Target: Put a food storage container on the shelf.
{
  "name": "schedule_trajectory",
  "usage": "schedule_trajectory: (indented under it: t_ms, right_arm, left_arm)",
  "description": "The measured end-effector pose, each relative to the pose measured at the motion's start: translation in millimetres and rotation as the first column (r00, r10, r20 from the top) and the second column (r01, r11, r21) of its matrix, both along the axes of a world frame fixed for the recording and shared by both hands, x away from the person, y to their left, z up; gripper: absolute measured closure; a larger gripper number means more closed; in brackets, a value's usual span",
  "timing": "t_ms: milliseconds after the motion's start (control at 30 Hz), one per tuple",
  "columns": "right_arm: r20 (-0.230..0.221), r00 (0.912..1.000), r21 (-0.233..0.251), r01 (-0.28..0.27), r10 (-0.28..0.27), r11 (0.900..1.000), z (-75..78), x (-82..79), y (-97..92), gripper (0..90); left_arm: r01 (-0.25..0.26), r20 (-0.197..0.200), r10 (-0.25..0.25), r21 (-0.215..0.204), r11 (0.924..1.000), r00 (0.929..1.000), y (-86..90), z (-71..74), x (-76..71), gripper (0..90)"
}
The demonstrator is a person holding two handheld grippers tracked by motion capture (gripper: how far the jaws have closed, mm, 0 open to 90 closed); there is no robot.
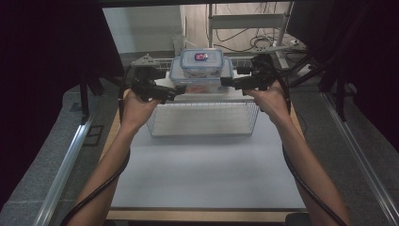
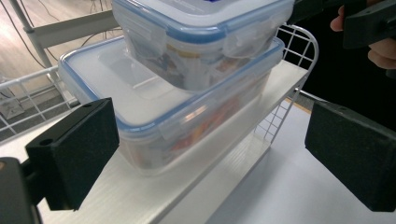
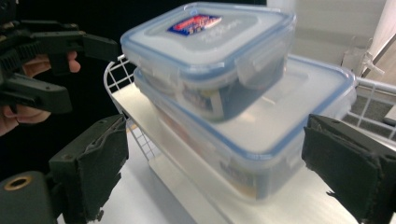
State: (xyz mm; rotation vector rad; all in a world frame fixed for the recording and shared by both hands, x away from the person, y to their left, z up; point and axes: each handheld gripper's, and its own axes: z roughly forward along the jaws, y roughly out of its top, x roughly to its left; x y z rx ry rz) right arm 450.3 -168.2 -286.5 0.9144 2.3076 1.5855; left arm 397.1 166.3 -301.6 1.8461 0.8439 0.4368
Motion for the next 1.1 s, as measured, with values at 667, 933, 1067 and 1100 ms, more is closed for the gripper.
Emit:
schedule_trajectory:
  t_ms: [667, 933, 1067, 1100]
  right_arm:
    - [0.014, 0.9998, -0.051, -0.010, 0.011, 0.9986, -21.7, -31.2, -7.4, 5.5]
    - [0.027, 0.9991, -0.079, -0.030, 0.032, 0.9964, -29.4, -42.1, -2.3, 5.5]
    - [0.039, 0.9985, -0.103, -0.035, 0.039, 0.9941, -33.4, -48.8, -0.2, 5.5]
    - [0.039, 0.9985, -0.103, -0.035, 0.039, 0.9941, -33.4, -48.8, -0.2, 5.5]
  left_arm:
    - [0.039, 0.028, -0.040, 0.045, 0.9982, 0.9988, 7.5, -30.4, -42.4, 2.1]
    - [0.026, 0.015, -0.027, 0.055, 0.9981, 0.9995, 11.4, -42.4, -51.5, 2.1]
    - [0.019, 0.013, -0.020, 0.053, 0.9984, 0.9997, 13.7, -46.9, -55.6, 2.1]
    - [0.020, 0.011, -0.021, 0.051, 0.9985, 0.9997, 14.2, -48.1, -56.5, 2.1]
